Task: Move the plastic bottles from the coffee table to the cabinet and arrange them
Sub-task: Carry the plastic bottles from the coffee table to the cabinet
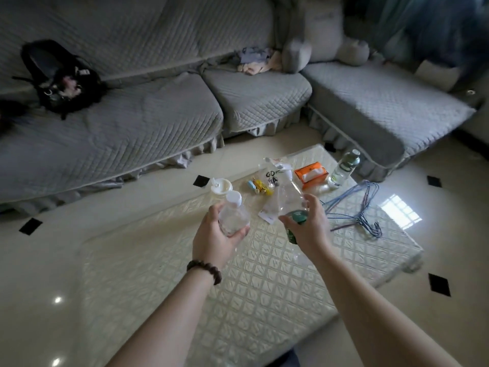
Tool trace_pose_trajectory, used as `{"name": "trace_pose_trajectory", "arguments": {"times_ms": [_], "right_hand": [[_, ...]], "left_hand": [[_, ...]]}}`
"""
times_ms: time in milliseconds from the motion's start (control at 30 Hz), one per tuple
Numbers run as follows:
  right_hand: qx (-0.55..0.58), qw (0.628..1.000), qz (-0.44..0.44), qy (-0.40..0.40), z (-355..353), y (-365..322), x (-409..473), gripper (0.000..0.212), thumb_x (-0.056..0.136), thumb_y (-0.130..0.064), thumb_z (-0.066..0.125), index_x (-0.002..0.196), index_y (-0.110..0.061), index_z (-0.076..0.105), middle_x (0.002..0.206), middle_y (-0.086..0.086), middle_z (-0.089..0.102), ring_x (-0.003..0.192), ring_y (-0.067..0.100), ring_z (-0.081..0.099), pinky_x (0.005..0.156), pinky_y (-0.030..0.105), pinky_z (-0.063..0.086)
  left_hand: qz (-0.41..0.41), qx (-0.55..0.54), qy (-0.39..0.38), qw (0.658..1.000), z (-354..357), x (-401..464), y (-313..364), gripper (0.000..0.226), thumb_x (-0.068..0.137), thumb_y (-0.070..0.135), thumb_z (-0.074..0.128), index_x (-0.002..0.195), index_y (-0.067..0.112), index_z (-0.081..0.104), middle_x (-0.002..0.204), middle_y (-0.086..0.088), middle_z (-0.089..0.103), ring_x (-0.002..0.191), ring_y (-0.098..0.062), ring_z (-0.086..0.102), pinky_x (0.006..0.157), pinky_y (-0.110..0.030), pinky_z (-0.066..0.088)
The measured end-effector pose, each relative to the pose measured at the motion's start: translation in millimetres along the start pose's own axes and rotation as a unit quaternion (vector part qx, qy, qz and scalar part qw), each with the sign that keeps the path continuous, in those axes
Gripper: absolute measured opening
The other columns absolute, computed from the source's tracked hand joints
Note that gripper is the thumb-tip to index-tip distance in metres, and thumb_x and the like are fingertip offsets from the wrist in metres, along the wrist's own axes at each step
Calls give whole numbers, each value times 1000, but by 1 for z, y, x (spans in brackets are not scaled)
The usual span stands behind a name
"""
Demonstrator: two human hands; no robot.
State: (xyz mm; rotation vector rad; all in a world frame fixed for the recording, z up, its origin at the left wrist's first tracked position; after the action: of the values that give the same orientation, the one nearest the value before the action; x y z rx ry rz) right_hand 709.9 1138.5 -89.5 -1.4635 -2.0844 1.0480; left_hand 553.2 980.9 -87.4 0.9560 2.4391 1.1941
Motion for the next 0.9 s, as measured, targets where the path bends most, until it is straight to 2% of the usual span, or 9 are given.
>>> {"name": "trace_pose_trajectory", "arguments": {"times_ms": [233, 300, 400, 533, 633, 767, 900], "right_hand": [[47, 992, 62, 96, -43, 26, -74, 75, 71, -37, 79, 133, -23, 39, 125, 2, 54, 109, 21, 54, 90, 43, 50], [59, 986, 76, 134, -59, 38, -94, 74, 71, -35, 80, 131, -23, 40, 122, 3, 56, 103, 20, 57, 82, 38, 51], [82, 974, 105, 185, -87, 60, -125, 73, 71, -32, 79, 132, -21, 40, 121, 4, 57, 93, 15, 55, 71, 26, 43], [80, 955, 143, 249, -127, 95, -169, 74, 72, -36, 78, 132, -19, 39, 119, 9, 58, 95, 21, 58, 76, 27, 44], [77, 932, 181, 305, -157, 124, -202, 73, 71, -40, 78, 130, -18, 40, 117, 9, 59, 93, 20, 57, 79, 32, 48], [87, 903, 225, 355, -192, 162, -245, 73, 73, -42, 76, 131, -21, 37, 122, 8, 56, 101, 22, 56, 87, 41, 51], [103, 857, 280, 420, -236, 204, -293, 72, 71, -39, 78, 130, -22, 39, 121, 6, 54, 103, 20, 52, 89, 33, 45]], "left_hand": [[82, 2, -72, 994, 15, -32, 28, 66, 68, 51, 77, 119, 23, 44, 109, 3, 59, 93, -15, 55, 74, -28, 45], [91, -11, -104, 990, 27, -42, 39, 69, 67, 50, 77, 122, 24, 44, 112, 4, 59, 98, -15, 55, 77, -27, 44], [123, -19, -150, 981, 51, -59, 61, 72, 65, 50, 79, 123, 24, 45, 115, 4, 60, 101, -14, 56, 80, -27, 45], [180, -25, -204, 962, 89, -88, 97, 70, 64, 45, 82, 121, 21, 48, 111, 0, 63, 98, -18, 59, 78, -25, 45], [225, -24, -249, 942, 119, -115, 125, 71, 64, 47, 81, 121, 20, 47, 107, -4, 65, 93, -22, 61, 76, -29, 48], [248, -26, -317, 915, 156, -155, 164, 73, 66, 49, 79, 124, 20, 45, 108, 1, 61, 96, -23, 62, 76, -26, 46], [286, -22, -388, 876, 202, -210, 209, 74, 67, 52, 77, 126, 21, 43, 118, -6, 60, 102, -22, 59, 78, -24, 43]]}}
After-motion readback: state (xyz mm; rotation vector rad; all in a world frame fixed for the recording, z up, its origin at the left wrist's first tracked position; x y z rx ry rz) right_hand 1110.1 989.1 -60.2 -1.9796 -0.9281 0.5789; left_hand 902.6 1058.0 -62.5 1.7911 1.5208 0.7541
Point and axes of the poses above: each hand's wrist, its own x-axis towards the middle knuckle, its own z-axis out of the palm, y = z × x, the point moved 3 cm from there along x, towards the middle knuckle
